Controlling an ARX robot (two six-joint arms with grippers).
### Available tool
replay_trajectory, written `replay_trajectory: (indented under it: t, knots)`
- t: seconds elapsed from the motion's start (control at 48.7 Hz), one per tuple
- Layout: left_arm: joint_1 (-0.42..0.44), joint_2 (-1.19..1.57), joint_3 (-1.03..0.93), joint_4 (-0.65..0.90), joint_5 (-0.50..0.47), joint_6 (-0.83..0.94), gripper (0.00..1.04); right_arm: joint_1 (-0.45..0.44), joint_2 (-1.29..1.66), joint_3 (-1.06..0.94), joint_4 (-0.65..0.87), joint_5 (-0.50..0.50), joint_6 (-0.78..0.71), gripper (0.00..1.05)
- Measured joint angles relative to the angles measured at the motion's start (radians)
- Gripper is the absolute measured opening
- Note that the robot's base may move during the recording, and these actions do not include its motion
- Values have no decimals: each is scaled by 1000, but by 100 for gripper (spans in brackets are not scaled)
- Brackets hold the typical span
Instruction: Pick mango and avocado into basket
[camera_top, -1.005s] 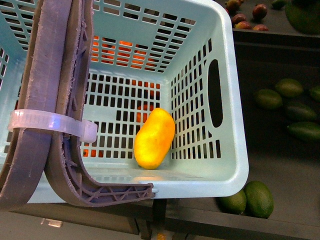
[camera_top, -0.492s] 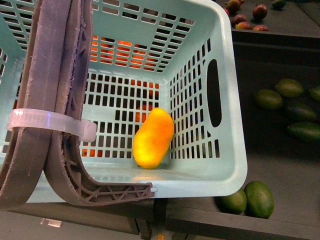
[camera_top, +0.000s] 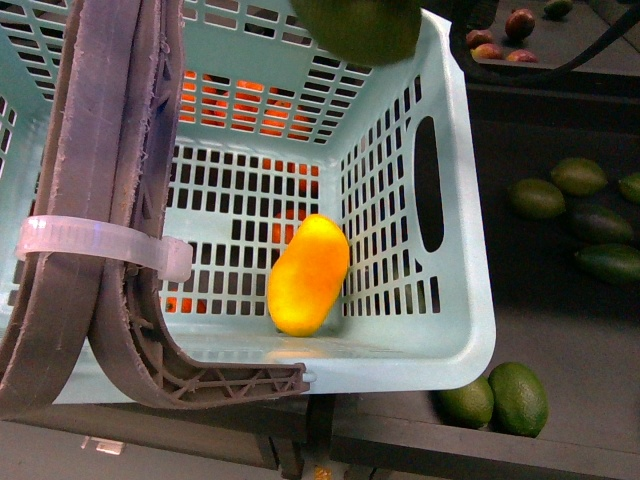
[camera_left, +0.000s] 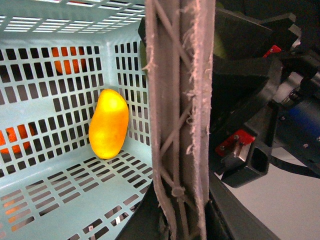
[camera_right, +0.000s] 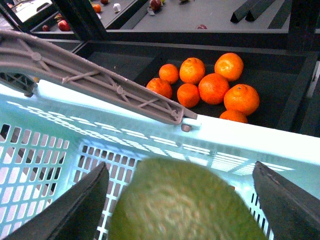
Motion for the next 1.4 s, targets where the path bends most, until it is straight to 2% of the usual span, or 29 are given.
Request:
replay_trajectory:
  t: [0.062, 0.082, 0.287, 0.39, 0.615, 0.862, 1.087, 1.149, 1.19, 1.292, 1.354, 1.395]
  knots:
    - [0, 0, 0, 0, 0, 0, 10, -3, -14, -20, 16, 22, 1, 99]
    - [0, 0, 0, 0, 0, 0, 10, -6, -23, -27, 20, 29, 2, 99]
    - [0, 1, 0, 0, -2, -4, 10, -84, -210, -126, 50, 108, 15, 97]
    - [0, 1, 0, 0, -4, -2, 10, -142, -356, -212, 60, 180, 6, 97]
    - [0, 1, 0, 0, 0, -3, 10, -283, -737, -467, -11, 266, 50, 97]
    - [0, 1, 0, 0, 0, -3, 10, -336, -998, -744, -84, 321, 50, 97]
    - [0, 1, 0, 0, 0, -3, 10, -338, -1004, -754, -83, 320, 47, 97]
    - [0, 1, 0, 0, 0, -3, 10, -356, -1009, -795, 35, 269, -63, 85]
    - [0, 1, 0, 0, 0, -2, 10, -366, -1030, -818, 58, 257, -157, 76]
    - [0, 1, 0, 0, 0, -3, 10, -393, -1095, -862, 43, 233, -260, 53]
    - [0, 1, 0, 0, 0, -3, 10, -455, -1136, -884, 19, 150, -281, 39]
    - [0, 1, 0, 0, 0, -3, 10, -478, -1161, -894, 6, 146, -287, 30]
